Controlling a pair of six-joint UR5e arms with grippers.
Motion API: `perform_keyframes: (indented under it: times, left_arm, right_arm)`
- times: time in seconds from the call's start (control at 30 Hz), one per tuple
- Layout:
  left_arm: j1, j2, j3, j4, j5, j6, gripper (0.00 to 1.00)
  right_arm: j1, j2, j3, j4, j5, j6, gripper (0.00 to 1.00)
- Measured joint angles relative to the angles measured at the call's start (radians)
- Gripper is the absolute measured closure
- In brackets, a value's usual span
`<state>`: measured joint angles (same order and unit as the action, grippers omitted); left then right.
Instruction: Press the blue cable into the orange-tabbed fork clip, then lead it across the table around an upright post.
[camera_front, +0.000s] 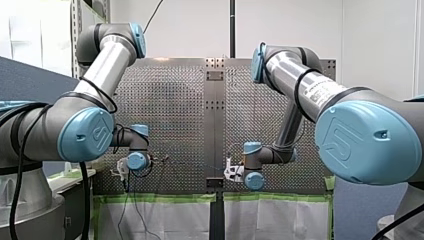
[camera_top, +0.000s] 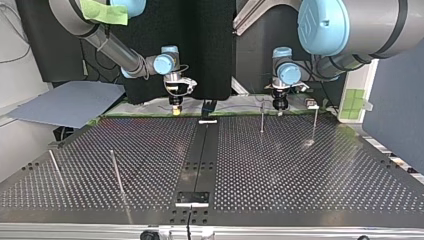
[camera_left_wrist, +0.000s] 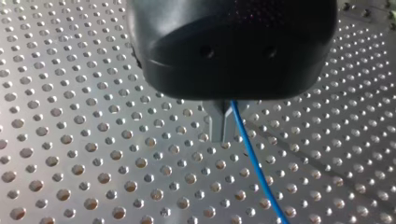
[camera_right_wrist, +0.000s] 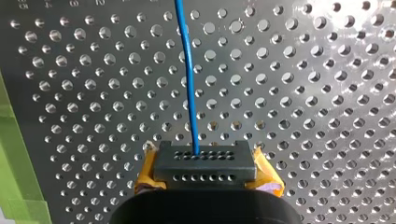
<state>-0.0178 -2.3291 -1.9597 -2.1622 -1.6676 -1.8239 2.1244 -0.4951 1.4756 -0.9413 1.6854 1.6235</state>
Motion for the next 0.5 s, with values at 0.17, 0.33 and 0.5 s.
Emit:
perform_keyframes:
  times: [0.17, 0.33, 0.5]
  left_arm:
    - [0.003, 0.000, 0.000, -0.011, 0.002, 0.034, 0.00]
    - [0.004, 0.000, 0.000, -0.052, -0.035, 0.078, 0.00]
    - [0.005, 0.000, 0.000, -0.086, -0.058, 0.091, 0.00]
  right_arm:
    - [0.000, 0.000, 0.000, 0.001, 0.000, 0.000, 1.00]
    - [-0.001, 0.000, 0.000, 0.001, 0.000, 0.000, 1.00]
    - [-0.001, 0.000, 0.000, 0.001, -0.001, 0.000, 1.00]
